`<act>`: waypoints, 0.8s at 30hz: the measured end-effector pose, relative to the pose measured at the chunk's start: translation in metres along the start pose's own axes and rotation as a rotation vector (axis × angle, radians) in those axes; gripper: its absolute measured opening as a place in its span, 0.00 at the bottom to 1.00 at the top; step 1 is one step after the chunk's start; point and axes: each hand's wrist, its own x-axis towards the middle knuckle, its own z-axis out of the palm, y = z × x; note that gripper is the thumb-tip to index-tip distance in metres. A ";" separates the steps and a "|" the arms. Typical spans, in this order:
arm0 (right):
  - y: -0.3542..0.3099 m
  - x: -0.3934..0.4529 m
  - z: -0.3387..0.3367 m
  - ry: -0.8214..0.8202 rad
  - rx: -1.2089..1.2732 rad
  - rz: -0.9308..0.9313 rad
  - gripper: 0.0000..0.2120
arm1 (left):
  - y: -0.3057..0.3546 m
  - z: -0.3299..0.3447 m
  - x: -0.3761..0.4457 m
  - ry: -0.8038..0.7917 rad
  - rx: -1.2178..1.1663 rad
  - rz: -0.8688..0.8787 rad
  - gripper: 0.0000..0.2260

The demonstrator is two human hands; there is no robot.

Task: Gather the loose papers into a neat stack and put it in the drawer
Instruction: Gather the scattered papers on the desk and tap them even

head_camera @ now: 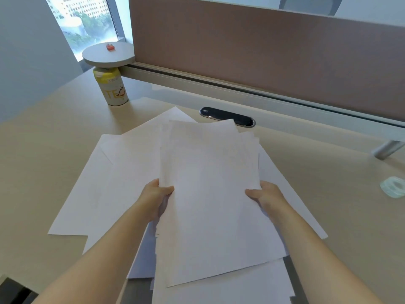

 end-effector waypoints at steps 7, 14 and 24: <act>0.017 0.020 -0.039 0.238 -0.745 -0.087 0.13 | -0.019 0.028 0.016 0.081 1.023 0.120 0.22; 0.018 0.018 -0.020 0.170 -0.879 -0.069 0.06 | -0.028 0.017 0.023 0.006 1.074 0.129 0.27; 0.025 0.027 -0.016 0.014 -0.316 -0.028 0.14 | -0.002 0.008 0.012 -0.128 0.020 -0.123 0.16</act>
